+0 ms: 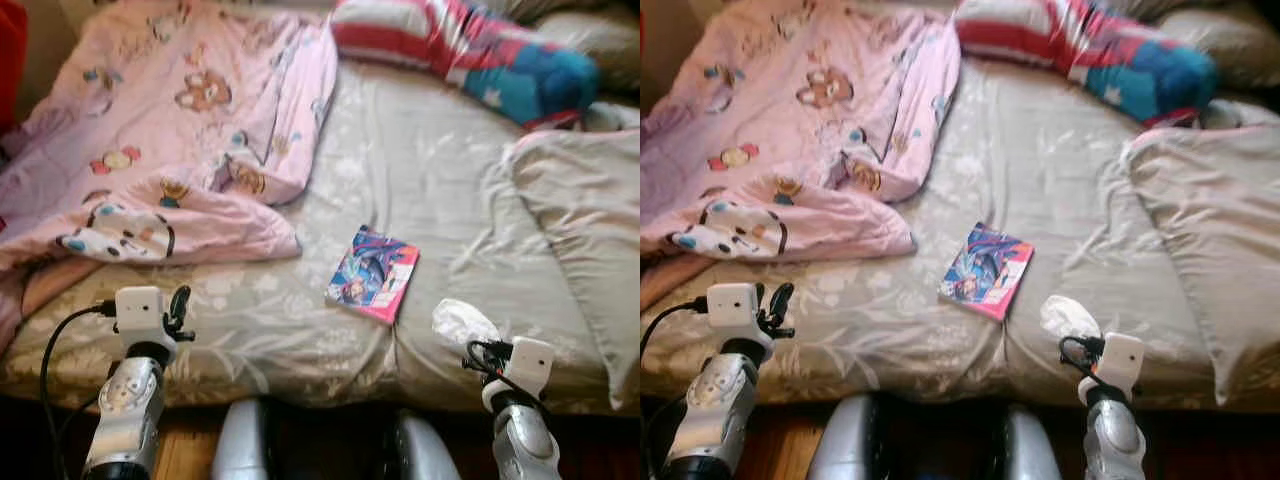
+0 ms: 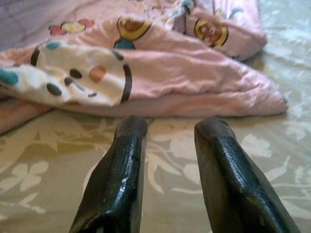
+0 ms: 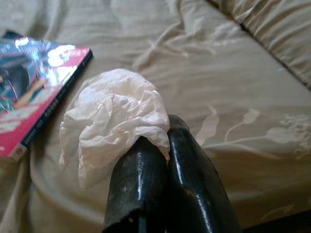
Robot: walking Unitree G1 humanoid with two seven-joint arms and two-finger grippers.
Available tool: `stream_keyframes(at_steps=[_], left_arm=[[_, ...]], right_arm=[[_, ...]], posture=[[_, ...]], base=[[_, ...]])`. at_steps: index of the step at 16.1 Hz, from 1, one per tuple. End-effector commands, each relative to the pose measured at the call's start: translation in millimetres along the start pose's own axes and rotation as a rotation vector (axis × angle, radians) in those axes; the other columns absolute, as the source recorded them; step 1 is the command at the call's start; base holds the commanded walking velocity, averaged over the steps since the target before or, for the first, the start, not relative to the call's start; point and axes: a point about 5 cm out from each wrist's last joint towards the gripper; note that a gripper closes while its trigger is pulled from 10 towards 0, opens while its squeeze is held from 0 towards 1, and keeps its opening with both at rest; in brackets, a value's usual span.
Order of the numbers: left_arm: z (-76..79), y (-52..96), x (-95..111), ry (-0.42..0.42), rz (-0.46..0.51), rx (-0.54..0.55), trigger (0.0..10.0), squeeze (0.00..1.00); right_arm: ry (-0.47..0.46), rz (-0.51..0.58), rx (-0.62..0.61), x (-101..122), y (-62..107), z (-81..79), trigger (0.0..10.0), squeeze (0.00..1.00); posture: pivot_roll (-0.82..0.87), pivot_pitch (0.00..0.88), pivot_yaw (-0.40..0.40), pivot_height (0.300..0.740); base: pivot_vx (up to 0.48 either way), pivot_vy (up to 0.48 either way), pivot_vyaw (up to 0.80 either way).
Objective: Clean up the room
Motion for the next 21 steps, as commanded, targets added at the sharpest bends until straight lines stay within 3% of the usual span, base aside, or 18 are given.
stream_keyframes(at_steps=[1, 5, 7, 9, 10, 15, 18, 21], left_arm=[[-3.9, 0.4, -4.8, -0.010, -0.016, 0.000, 10.0, 0.00], [-0.5, -0.2, -31.0, -0.024, -0.131, -0.054, 10.0, 0.00], [-11.2, 0.9, -41.0, -0.005, -0.185, -0.004, 10.0, 0.00], [-17.6, 8.0, -60.3, -0.020, -0.303, 0.009, 10.0, 0.00], [-18.0, 8.8, -62.4, -0.024, -0.317, 0.010, 10.0, 0.00], [-29.2, 45.5, -109.1, -0.046, -0.613, 0.086, 10.0, 0.00], [-22.6, 62.5, -126.5, -0.080, -0.723, 0.042, 10.0, 0.00], [-21.7, 65.7, -129.8, -0.079, -0.745, 0.050, 10.0, 0.00]], right_arm=[[-0.009, -0.021, -0.025, -3.2, 1.6, 7.0, 10.0, 0.00], [-0.007, -0.119, -0.025, -14.6, 2.6, 6.6, 10.0, 0.00], [-0.004, -0.171, -0.020, -21.6, 4.7, 4.5, 10.0, 0.00], [0.020, -0.285, -0.017, -39.2, 13.9, 3.5, 10.0, 0.00], [0.022, -0.291, -0.014, -40.4, 14.6, 3.2, 10.0, 0.00], [0.036, -0.603, -0.069, -91.7, 57.8, 11.1, 10.0, 0.00], [0.012, -0.651, -0.052, -99.3, 65.1, 5.4, 10.0, 0.00], [-0.020, -0.641, -0.082, -96.6, 61.5, 2.2, 10.0, 0.00]], posture=[[0.17, 0.100, -0.057, 0.664], [0.18, 0.056, -0.054, 0.714], [0.17, 0.036, -0.047, 0.740], [0.18, 0.000, -0.046, 0.740], [0.18, 0.000, -0.046, 0.740], [0.13, 0.000, -0.015, 0.740], [0.14, 0.000, -0.008, 0.740], [0.12, 0.000, 0.010, 0.740]], base=[[0.000, 0.000, 0.00], [0.000, 0.000, 0.00], [0.000, 0.000, 0.00], [0.000, 0.000, 0.00], [0.000, 0.000, 0.00], [0.000, 0.000, 0.00], [0.000, 0.000, 0.00], [0.000, 0.000, 0.00]])
Point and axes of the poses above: a point about 5 cm out from each wrist's last joint towards the gripper, its own y axis pointing back from the gripper into the wrist, its own x axis along the axis of the wrist's last joint, z = x × y, and after that the axes turned 10 degrees about y, right-handed
